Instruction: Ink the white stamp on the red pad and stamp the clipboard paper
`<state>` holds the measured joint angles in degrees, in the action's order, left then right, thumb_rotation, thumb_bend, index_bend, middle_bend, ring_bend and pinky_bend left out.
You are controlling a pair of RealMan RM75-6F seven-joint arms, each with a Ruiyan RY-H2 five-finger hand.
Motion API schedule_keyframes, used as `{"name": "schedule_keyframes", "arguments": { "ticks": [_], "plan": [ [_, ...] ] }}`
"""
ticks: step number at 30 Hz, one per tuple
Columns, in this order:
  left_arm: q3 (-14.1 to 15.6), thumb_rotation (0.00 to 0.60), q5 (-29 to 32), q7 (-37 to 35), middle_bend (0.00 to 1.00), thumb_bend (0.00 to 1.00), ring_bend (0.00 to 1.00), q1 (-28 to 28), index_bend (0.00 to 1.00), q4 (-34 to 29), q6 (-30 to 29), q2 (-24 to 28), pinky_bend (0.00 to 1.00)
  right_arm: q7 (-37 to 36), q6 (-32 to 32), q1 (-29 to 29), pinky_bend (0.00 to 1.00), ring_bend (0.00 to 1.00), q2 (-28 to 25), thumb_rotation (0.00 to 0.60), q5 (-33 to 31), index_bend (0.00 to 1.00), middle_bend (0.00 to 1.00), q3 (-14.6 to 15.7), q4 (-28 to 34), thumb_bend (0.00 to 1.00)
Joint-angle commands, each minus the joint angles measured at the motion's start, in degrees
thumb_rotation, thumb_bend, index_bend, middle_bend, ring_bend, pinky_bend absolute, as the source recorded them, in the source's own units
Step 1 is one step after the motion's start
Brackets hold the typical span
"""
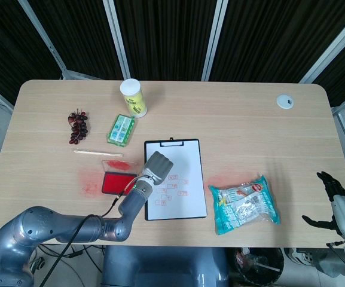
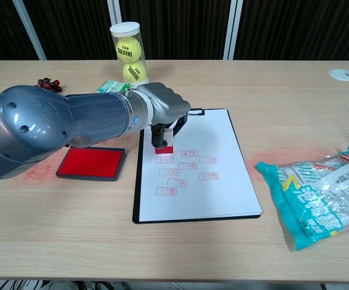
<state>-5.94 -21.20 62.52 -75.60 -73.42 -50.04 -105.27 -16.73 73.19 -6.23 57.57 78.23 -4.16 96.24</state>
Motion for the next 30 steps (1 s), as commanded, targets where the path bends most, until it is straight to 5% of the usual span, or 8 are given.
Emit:
{"name": "schedule_keyframes", "arguments": {
  "ticks": [1, 30],
  "plan": [
    [0.14, 0.6, 0.06, -0.03, 0.84, 0.5, 0.97, -0.01, 0.76, 0.02, -0.07, -0.05, 1.0, -0.07, 0.04, 0.03, 0.14, 0.0, -0.01, 0.6, 0.02, 0.06, 0.0, 0.0, -0.01, 0.2],
    [0.14, 0.6, -0.35, -0.69, 0.84, 0.5, 0.97, -0.2, 0.76, -1.98, -1.19, 1.6, 1.0, -0.45, 0.51, 0.3, 0.14, 0.0, -0.09, 0.6, 0.34, 0.06, 0.0, 0.06, 0.0, 0.2]
  ]
}}
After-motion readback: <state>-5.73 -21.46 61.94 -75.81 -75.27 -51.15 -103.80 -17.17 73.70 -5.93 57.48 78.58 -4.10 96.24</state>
